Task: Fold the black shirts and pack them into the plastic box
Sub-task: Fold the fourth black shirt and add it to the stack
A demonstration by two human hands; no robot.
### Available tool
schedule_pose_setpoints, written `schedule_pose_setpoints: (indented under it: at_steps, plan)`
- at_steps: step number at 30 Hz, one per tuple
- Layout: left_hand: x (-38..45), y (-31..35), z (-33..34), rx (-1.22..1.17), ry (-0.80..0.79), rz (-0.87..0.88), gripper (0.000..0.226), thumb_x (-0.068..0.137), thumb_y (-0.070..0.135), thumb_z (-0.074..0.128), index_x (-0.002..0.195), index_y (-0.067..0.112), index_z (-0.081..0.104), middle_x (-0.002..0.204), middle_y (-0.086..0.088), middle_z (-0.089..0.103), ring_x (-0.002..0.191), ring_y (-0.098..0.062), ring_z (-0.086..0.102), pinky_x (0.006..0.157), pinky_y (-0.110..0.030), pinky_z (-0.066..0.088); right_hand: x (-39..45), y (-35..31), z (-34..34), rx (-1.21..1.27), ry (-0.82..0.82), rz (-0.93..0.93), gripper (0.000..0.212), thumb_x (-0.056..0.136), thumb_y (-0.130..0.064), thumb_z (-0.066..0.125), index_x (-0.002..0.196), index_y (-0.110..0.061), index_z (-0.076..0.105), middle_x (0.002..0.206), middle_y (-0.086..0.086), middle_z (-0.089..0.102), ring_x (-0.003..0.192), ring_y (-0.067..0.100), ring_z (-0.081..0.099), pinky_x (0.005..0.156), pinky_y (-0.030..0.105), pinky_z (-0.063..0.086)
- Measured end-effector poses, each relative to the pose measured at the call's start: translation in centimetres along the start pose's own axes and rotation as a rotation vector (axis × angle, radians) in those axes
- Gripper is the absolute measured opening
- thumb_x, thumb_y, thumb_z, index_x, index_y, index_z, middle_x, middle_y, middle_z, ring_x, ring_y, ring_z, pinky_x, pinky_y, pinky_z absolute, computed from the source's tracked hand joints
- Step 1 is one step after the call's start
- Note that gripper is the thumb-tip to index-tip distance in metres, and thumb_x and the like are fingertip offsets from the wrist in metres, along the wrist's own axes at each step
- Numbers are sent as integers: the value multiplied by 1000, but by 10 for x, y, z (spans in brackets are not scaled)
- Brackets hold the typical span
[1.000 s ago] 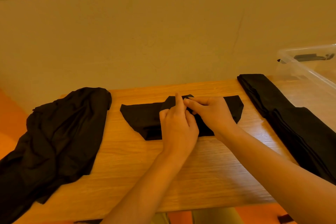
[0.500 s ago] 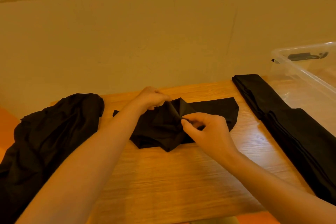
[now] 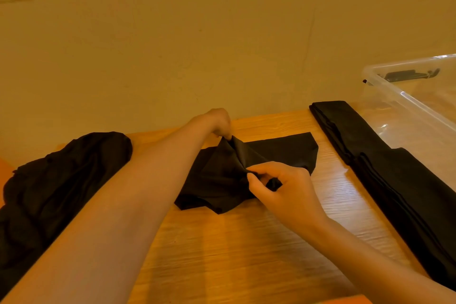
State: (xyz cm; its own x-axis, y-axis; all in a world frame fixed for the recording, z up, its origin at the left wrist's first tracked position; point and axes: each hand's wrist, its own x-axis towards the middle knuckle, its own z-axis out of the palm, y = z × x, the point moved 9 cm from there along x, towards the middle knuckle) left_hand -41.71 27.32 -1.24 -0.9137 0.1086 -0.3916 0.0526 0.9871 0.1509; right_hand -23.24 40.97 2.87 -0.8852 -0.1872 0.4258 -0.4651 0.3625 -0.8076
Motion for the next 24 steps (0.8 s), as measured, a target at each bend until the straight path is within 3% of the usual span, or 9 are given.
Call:
schedule_pose_setpoints:
  at_steps: [3, 8, 10, 12, 15, 18, 20, 24]
  plan:
    - [-5, -5, -7, 21, -1, 38, 11, 88, 14, 63, 93, 4, 64, 85, -6, 58, 79, -19, 51, 59, -25, 38, -1, -4, -7, 11, 11, -31, 14, 83, -31, 61, 96, -34, 68, 75, -13, 69, 74, 3, 67, 67, 19, 54]
    - [-26, -15, -27, -28, -35, 69, 14, 88, 12, 65, 102, 10, 68, 76, -1, 64, 66, -11, 60, 58, -21, 46, -3, -13, -30, -78, 69, -78, 26, 84, -24, 66, 90, -49, 61, 84, -17, 68, 75, 3, 65, 74, 22, 52]
    - [-36, -22, -43, -59, -14, 70, 14, 90, 14, 63, 102, 11, 68, 78, 0, 66, 66, -11, 61, 59, -23, 49, -1, -13, -40, -127, 84, -71, 26, 81, -26, 64, 89, -50, 60, 78, -16, 68, 75, 4, 65, 73, 22, 53]
    - [-48, -31, -62, -130, 35, 52, 15, 91, 14, 62, 102, 9, 69, 79, -2, 70, 67, -13, 62, 64, -26, 53, 5, -10, -53, -225, 106, -70, 23, 81, -22, 66, 90, -42, 64, 70, -21, 65, 73, 4, 65, 71, 20, 54]
    - [-71, -38, -95, -299, 136, 34, 15, 91, 12, 60, 102, 7, 69, 81, -7, 72, 65, -14, 63, 65, -27, 54, 23, -5, -75, -297, 155, -65, 22, 83, -10, 70, 96, -28, 69, 73, -28, 59, 75, -9, 63, 70, 6, 48]
    - [-99, -40, -131, -495, 266, 38, 16, 90, 11, 60, 103, 8, 68, 78, -8, 71, 61, -13, 63, 65, -27, 54, 52, -8, -99, -287, 214, -32, 10, 86, -11, 68, 93, -15, 73, 72, -21, 63, 72, -16, 60, 68, -1, 42]
    - [-118, -42, -155, -615, 366, 35, 16, 89, 12, 61, 102, 6, 68, 73, -7, 71, 55, -12, 63, 65, -27, 55, 74, -19, -114, -280, 234, -20, 9, 87, -14, 66, 92, -17, 73, 73, -19, 64, 69, -17, 58, 66, -3, 38]
    - [-152, -45, -202, -856, 537, 39, 16, 88, 14, 62, 100, 4, 68, 64, -4, 71, 52, -11, 67, 64, -27, 55, 122, -62, -141, -390, 243, -74, 11, 87, -20, 67, 95, -20, 74, 76, -9, 66, 72, 0, 62, 69, 3, 43]
